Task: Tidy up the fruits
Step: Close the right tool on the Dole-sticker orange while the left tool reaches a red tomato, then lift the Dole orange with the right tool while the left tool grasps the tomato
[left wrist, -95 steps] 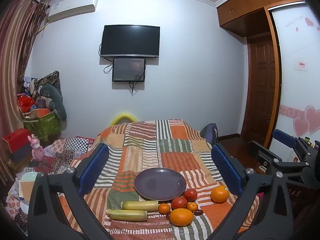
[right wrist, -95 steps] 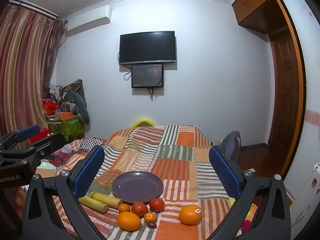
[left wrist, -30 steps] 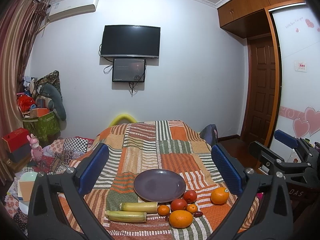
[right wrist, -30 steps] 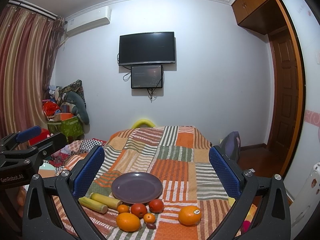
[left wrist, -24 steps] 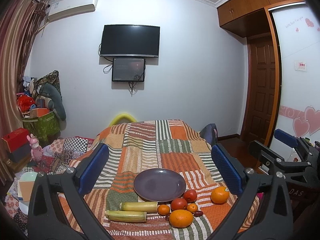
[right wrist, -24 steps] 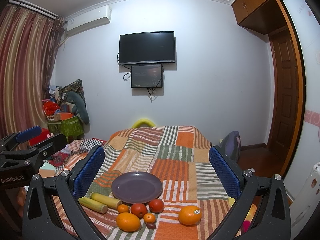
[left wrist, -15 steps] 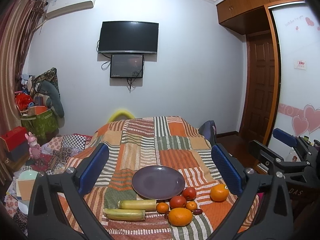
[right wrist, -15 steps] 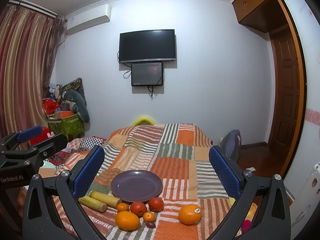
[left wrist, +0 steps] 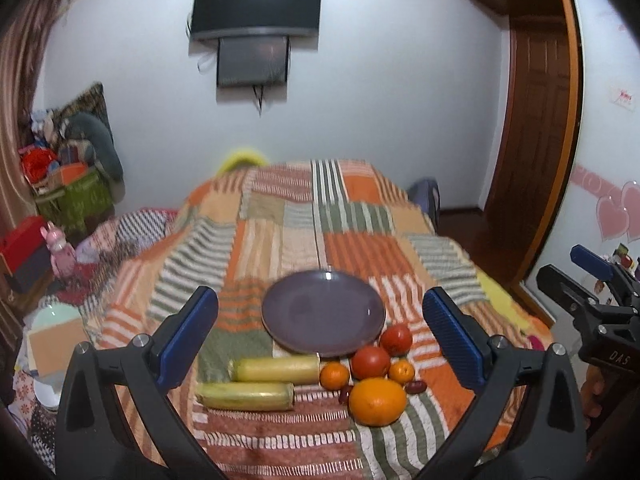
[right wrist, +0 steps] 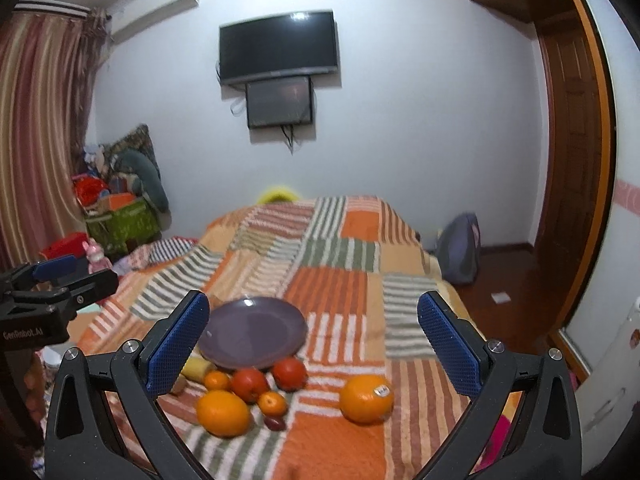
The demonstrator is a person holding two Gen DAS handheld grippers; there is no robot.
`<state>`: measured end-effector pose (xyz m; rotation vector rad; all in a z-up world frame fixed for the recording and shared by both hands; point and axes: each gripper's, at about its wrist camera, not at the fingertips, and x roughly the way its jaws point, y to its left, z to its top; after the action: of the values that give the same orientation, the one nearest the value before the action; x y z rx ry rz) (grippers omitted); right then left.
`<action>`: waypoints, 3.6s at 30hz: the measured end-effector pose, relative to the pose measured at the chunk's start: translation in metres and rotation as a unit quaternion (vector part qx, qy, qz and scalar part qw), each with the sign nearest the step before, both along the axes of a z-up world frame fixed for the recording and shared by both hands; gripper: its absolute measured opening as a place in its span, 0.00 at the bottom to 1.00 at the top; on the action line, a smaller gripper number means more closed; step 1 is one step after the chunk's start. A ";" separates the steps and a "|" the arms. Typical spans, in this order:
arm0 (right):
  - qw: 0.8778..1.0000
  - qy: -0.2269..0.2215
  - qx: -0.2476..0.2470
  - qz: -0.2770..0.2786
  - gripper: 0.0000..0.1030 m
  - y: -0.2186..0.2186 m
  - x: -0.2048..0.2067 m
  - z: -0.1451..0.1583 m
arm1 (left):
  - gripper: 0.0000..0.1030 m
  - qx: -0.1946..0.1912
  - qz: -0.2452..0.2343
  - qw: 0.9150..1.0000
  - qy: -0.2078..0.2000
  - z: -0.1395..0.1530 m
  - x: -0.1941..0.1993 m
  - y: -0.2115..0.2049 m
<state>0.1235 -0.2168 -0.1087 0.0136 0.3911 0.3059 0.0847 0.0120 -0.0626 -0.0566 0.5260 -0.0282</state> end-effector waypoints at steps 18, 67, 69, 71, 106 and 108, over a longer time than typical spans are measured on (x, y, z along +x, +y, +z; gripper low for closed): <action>0.985 0.169 -0.021 -0.014 1.00 -0.035 0.057 -0.076 | 1.00 -0.003 -0.029 0.985 0.168 -0.086 0.092 -0.019; 0.968 0.247 0.005 0.050 0.65 -0.030 0.094 -0.122 | 0.42 0.018 -0.161 0.947 0.278 -0.147 0.159 -0.105; 0.969 0.241 0.002 0.051 0.65 -0.028 0.094 -0.117 | 0.42 0.015 -0.160 0.950 0.267 -0.140 0.156 -0.103; 0.971 0.235 0.000 0.051 0.65 -0.025 0.094 -0.112 | 0.42 0.011 -0.158 0.954 0.256 -0.132 0.154 -0.100; 0.986 0.104 -0.033 0.129 0.65 0.081 0.176 -0.035 | 0.42 -0.007 -0.020 0.993 0.119 -0.054 0.184 0.050; 0.985 0.106 -0.042 0.130 0.65 0.085 0.180 -0.039 | 0.42 -0.010 -0.018 0.992 0.127 -0.062 0.191 0.054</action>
<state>0.3035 -0.1318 -0.1477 -0.0887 0.6195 0.5475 0.2753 0.0661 -0.1243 -0.0711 0.7807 -0.0630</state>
